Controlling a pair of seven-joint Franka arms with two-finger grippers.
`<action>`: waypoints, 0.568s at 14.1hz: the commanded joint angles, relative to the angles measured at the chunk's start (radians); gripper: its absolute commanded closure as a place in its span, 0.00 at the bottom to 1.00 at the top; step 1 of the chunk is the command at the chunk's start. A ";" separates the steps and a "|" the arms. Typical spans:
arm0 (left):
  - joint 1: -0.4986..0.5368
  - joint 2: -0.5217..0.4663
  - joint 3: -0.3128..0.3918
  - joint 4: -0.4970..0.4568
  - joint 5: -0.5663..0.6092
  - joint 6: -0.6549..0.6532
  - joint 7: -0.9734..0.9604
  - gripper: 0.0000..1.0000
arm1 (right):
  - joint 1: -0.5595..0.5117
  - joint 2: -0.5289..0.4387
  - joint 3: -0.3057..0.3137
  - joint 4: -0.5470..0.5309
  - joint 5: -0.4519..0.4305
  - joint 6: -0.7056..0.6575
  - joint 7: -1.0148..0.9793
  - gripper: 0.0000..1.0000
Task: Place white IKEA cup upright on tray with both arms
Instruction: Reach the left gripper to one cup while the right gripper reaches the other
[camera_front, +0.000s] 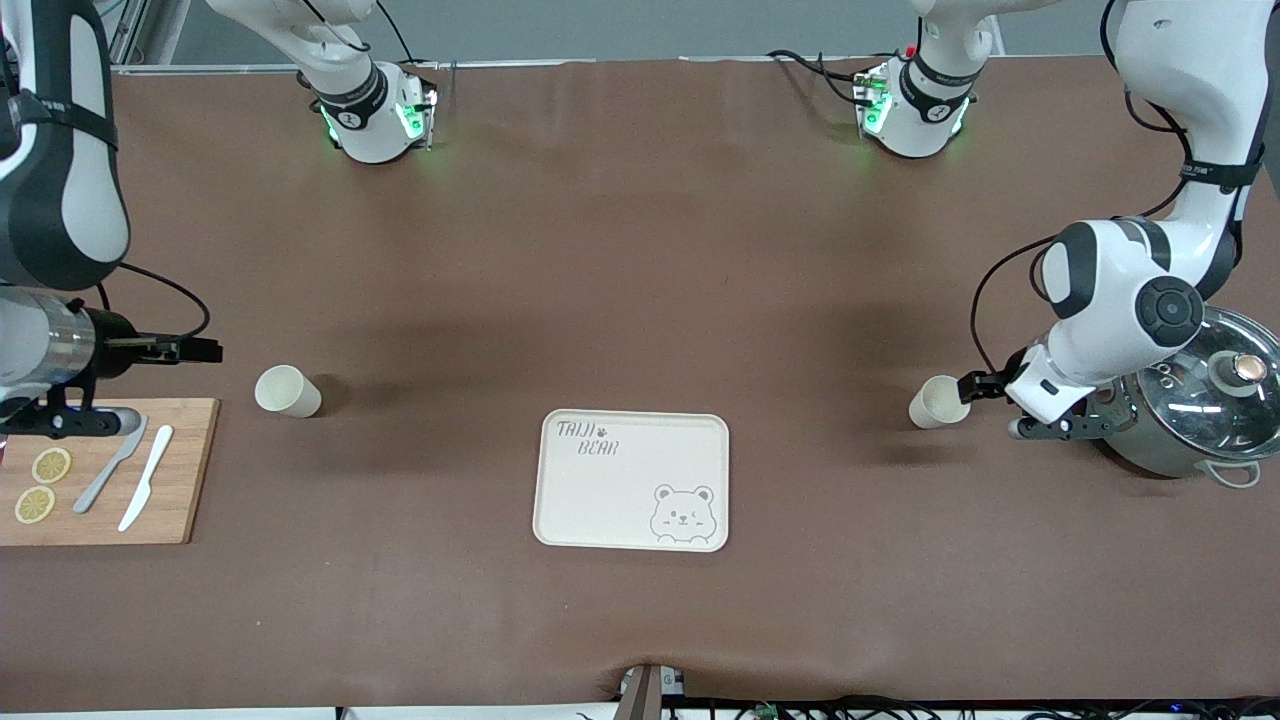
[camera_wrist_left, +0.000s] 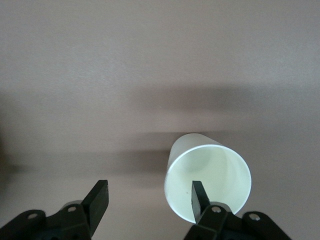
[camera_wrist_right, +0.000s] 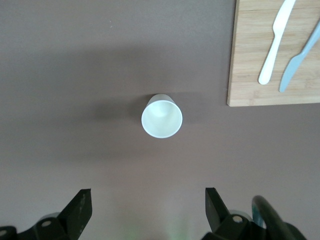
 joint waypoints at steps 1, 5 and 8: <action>0.005 0.023 -0.013 -0.003 -0.013 0.034 0.005 0.35 | -0.021 -0.003 0.006 -0.074 -0.013 0.077 0.007 0.00; 0.005 0.064 -0.029 -0.003 -0.014 0.106 0.001 0.57 | -0.052 0.012 0.006 -0.172 -0.013 0.137 0.007 0.00; 0.003 0.083 -0.029 0.005 -0.013 0.108 0.001 0.94 | -0.062 0.011 0.006 -0.249 -0.014 0.251 0.007 0.00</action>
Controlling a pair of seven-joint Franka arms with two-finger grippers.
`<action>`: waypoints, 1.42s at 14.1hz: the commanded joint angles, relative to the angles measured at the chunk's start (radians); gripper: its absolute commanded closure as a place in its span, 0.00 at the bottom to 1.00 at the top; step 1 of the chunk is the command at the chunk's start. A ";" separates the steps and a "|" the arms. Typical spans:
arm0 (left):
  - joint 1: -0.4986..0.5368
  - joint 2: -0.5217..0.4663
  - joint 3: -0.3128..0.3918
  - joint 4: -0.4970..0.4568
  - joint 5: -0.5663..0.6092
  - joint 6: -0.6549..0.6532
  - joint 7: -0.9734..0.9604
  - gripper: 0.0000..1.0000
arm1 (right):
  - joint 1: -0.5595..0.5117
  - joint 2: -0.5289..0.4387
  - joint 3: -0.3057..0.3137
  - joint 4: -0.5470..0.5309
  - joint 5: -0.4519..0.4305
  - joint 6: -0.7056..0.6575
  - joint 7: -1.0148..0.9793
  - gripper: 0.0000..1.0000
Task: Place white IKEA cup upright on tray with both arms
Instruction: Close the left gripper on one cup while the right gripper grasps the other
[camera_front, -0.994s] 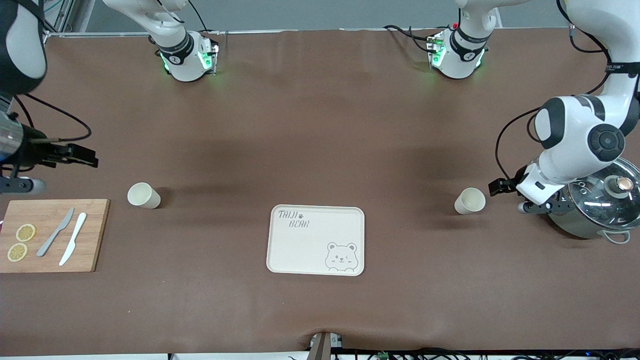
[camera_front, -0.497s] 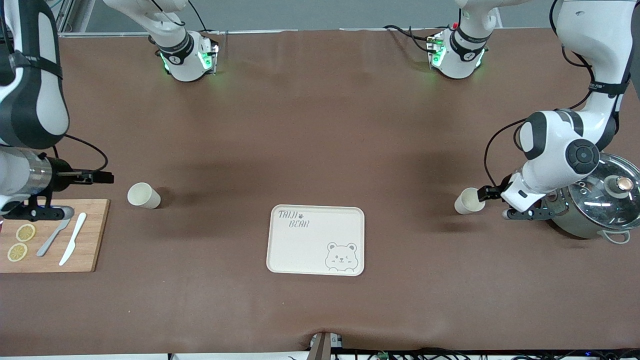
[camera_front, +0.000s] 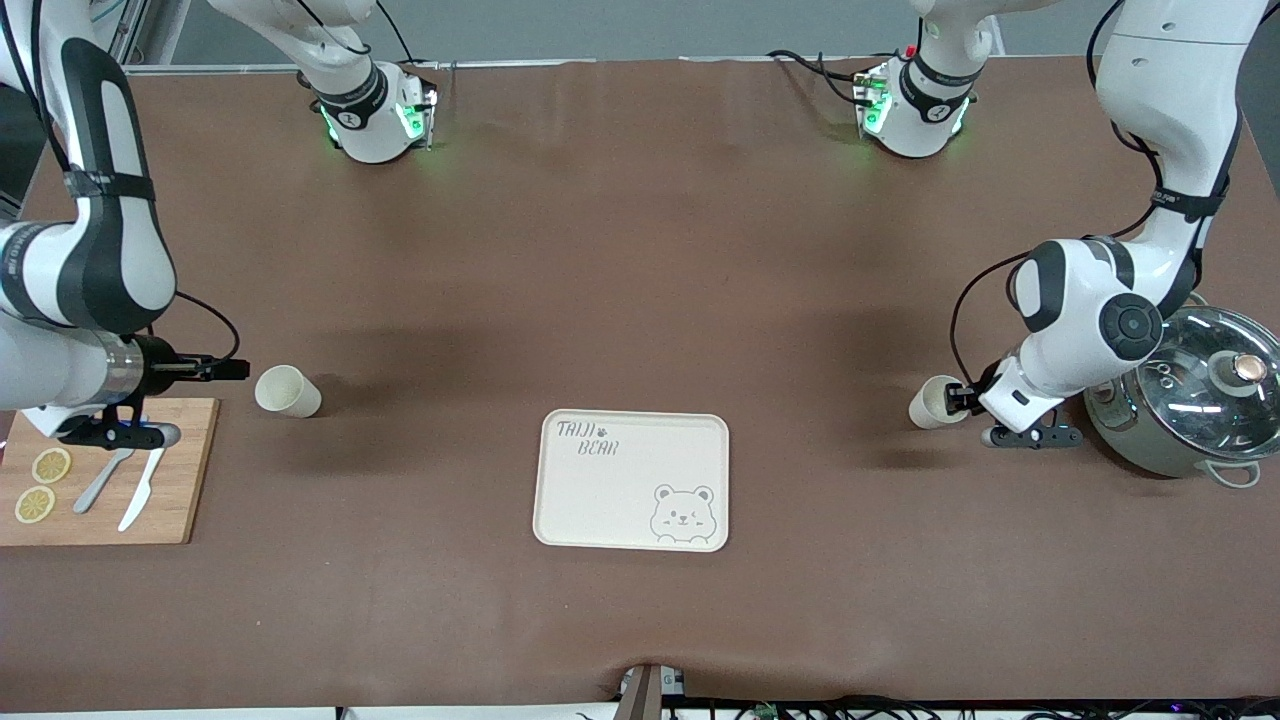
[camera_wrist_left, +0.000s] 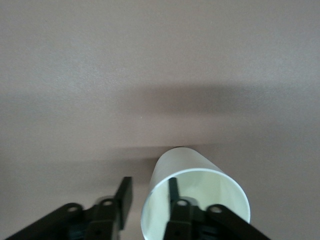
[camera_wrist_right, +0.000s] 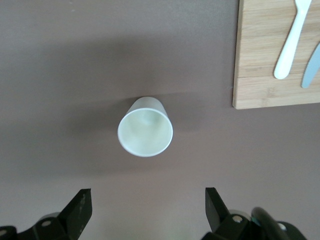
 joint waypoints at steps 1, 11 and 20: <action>0.001 0.006 -0.008 0.010 -0.013 0.012 0.001 0.95 | -0.019 -0.009 0.012 -0.053 -0.014 0.070 0.004 0.00; -0.021 0.023 -0.072 0.139 -0.014 -0.024 -0.041 1.00 | -0.064 0.043 0.013 -0.267 -0.002 0.389 0.007 0.43; -0.226 0.162 -0.086 0.386 -0.031 -0.031 -0.359 1.00 | -0.062 0.044 0.015 -0.320 0.017 0.438 0.009 1.00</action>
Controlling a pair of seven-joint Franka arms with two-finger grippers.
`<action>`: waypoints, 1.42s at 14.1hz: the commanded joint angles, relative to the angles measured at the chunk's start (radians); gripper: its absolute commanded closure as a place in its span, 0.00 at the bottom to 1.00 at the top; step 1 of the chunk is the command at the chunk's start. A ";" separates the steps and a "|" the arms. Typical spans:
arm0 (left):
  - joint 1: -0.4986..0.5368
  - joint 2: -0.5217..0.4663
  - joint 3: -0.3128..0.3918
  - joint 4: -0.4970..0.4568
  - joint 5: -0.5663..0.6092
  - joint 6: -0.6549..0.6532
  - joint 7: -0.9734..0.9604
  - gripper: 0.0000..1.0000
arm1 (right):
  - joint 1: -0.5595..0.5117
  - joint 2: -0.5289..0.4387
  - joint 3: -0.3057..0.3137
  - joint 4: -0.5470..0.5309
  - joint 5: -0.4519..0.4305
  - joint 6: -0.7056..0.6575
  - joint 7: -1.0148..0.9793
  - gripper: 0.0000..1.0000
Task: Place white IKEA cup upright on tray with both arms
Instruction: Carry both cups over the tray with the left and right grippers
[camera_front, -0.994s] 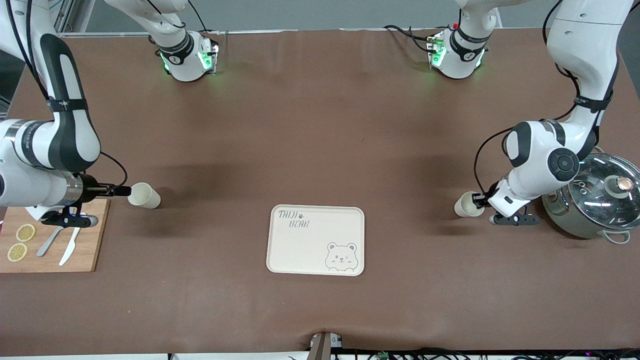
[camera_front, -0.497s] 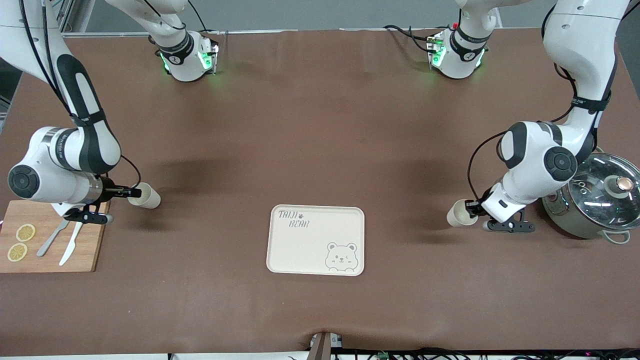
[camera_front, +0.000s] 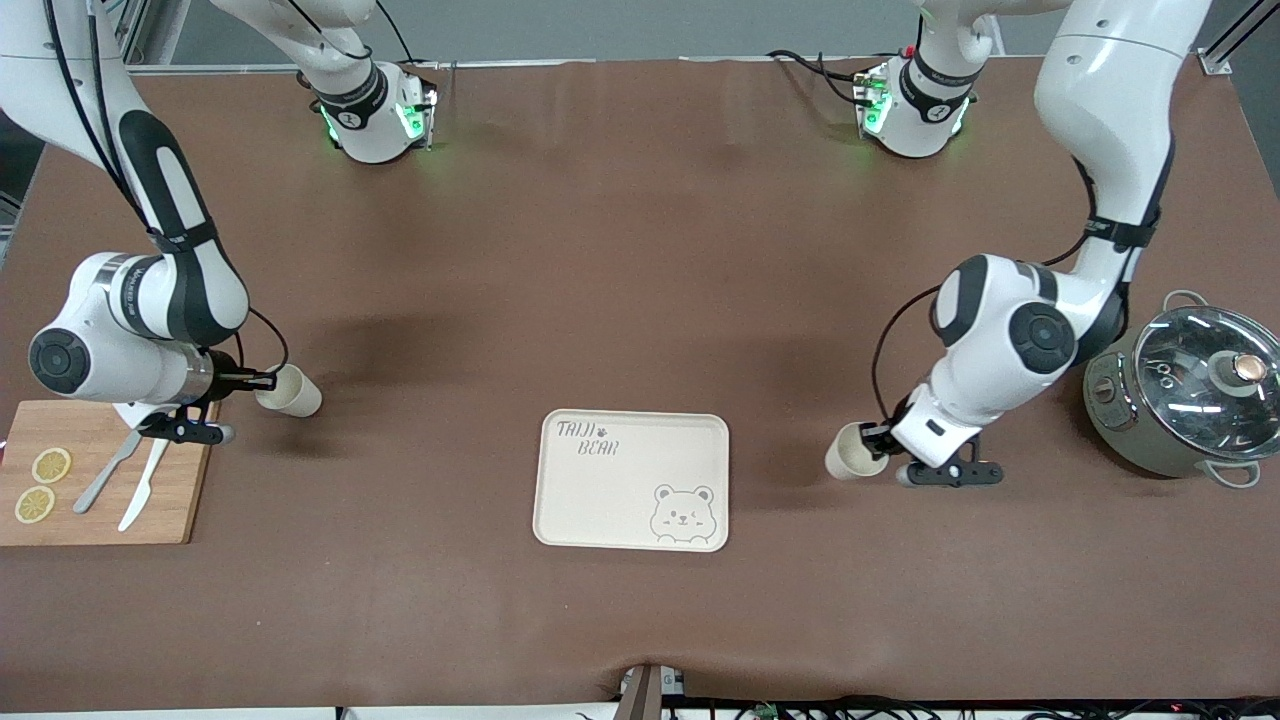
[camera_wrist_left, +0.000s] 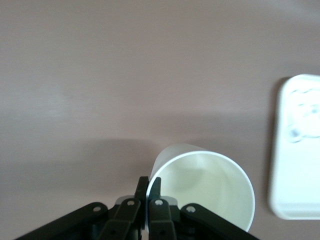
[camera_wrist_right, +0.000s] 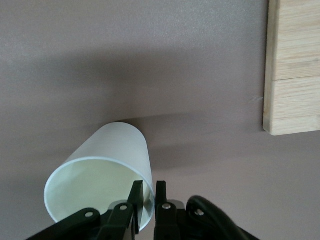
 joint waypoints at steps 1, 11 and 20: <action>-0.055 0.069 0.003 0.110 -0.022 -0.020 -0.084 1.00 | -0.008 -0.020 0.015 -0.036 0.009 0.018 0.007 1.00; -0.249 0.209 0.014 0.311 -0.015 -0.020 -0.350 1.00 | 0.087 -0.020 0.018 0.262 0.047 -0.385 0.080 1.00; -0.375 0.283 0.121 0.345 -0.010 -0.016 -0.350 1.00 | 0.284 0.087 0.018 0.389 0.251 -0.368 0.428 1.00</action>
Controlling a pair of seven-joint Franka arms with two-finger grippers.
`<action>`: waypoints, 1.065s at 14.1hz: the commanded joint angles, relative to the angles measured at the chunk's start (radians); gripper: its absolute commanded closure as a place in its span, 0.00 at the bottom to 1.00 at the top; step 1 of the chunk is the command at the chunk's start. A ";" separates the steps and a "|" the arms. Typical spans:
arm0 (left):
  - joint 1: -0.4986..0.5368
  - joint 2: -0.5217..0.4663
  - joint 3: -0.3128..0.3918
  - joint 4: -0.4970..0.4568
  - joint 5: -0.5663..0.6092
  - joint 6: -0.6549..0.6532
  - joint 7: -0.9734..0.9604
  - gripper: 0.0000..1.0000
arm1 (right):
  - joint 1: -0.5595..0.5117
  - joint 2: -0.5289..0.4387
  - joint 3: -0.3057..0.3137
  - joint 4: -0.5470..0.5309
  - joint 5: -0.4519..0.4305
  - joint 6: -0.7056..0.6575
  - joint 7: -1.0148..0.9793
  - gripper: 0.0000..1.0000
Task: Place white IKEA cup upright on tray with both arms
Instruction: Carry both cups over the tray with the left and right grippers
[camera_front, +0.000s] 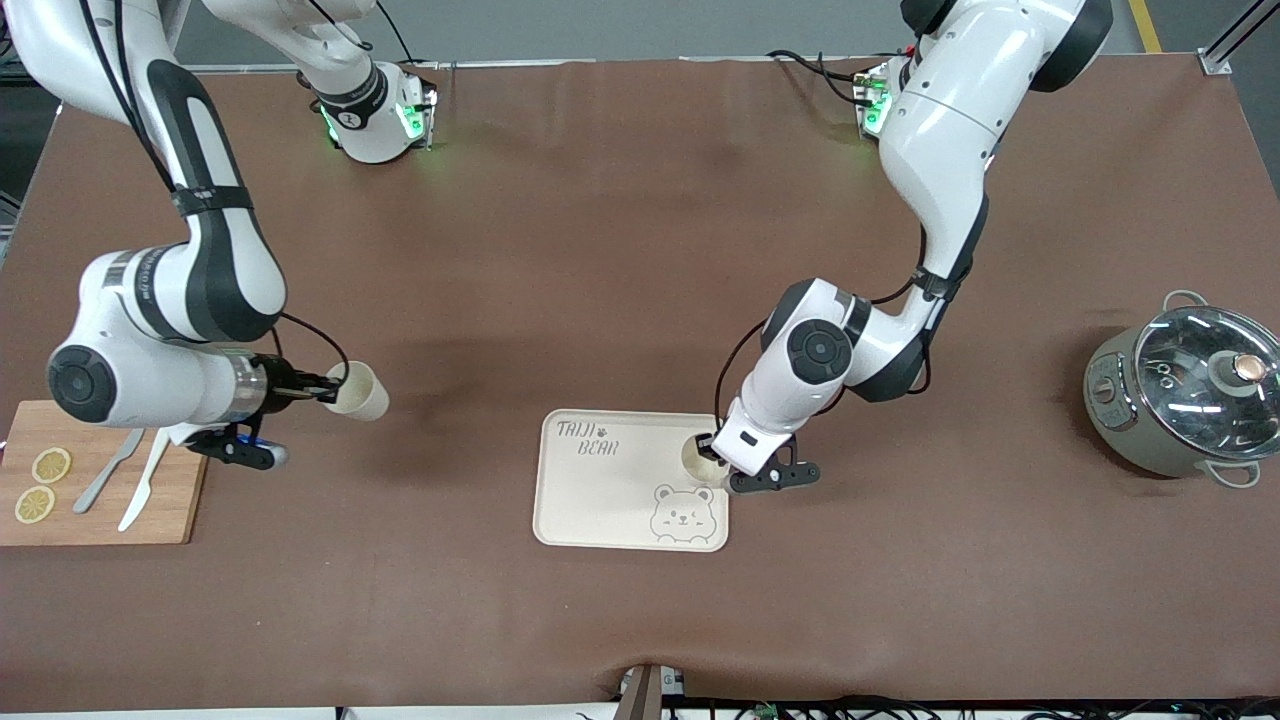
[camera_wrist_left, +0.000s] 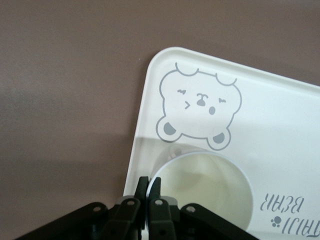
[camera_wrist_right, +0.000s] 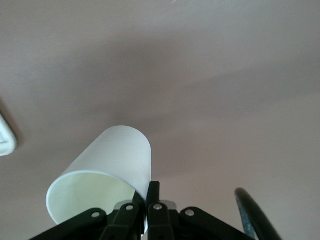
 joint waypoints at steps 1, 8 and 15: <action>-0.019 0.009 0.020 0.031 -0.011 -0.014 -0.011 1.00 | 0.077 0.088 -0.006 0.078 0.064 0.016 0.148 1.00; -0.024 -0.027 0.052 0.031 -0.002 -0.020 -0.009 0.00 | 0.248 0.179 -0.006 0.178 0.104 0.118 0.395 1.00; 0.011 -0.210 0.115 0.027 -0.002 -0.201 -0.026 0.00 | 0.424 0.277 -0.009 0.248 0.095 0.346 0.571 1.00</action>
